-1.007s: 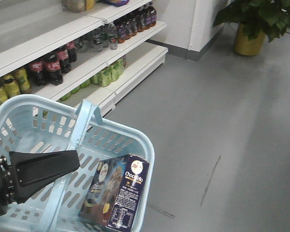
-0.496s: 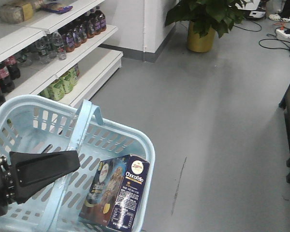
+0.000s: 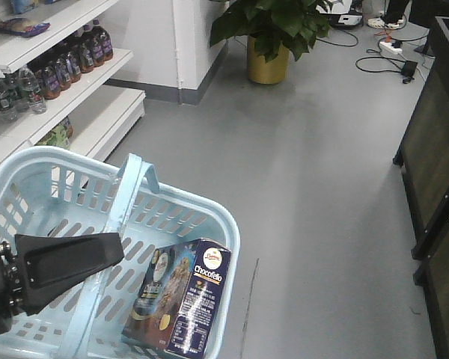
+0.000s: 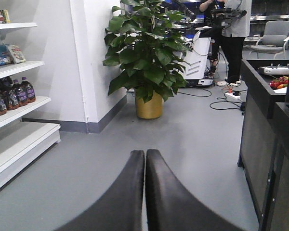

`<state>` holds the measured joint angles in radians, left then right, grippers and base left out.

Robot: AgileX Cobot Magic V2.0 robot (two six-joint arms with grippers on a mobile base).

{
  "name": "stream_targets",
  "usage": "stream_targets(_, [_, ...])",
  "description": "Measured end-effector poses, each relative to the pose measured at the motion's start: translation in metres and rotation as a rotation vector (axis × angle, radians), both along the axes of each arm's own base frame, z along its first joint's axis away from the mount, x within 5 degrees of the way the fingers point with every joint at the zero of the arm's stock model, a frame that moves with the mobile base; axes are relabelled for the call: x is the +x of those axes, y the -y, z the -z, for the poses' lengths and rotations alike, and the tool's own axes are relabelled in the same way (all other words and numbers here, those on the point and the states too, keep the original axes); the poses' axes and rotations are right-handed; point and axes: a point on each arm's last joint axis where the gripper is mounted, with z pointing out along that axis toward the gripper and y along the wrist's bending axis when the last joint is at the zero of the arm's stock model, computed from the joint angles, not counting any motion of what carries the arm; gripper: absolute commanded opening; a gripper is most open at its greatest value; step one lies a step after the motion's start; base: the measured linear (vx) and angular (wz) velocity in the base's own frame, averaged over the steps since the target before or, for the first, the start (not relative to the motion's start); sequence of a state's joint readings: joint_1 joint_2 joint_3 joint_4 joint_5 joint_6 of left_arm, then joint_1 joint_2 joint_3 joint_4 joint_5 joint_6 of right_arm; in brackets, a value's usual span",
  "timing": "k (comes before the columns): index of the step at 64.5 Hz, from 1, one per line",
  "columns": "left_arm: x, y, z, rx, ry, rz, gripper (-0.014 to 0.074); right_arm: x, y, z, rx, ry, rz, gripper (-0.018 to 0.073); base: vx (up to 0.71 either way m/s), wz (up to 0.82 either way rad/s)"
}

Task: Left arm holds basket, right arm returns cookies
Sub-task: 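Turn the base along the aisle, basket held in left gripper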

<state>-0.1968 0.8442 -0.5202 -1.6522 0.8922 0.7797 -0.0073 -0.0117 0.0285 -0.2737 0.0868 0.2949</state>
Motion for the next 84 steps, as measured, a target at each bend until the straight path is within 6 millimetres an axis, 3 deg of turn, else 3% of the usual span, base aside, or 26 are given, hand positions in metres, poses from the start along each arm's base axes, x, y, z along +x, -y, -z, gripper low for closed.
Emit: stream_targets(84, [0.0001,0.0,0.0,0.0,0.0,-0.001,-0.0007,0.0,0.0,0.0,0.0,0.0,0.0,-0.0003,0.23,-0.1])
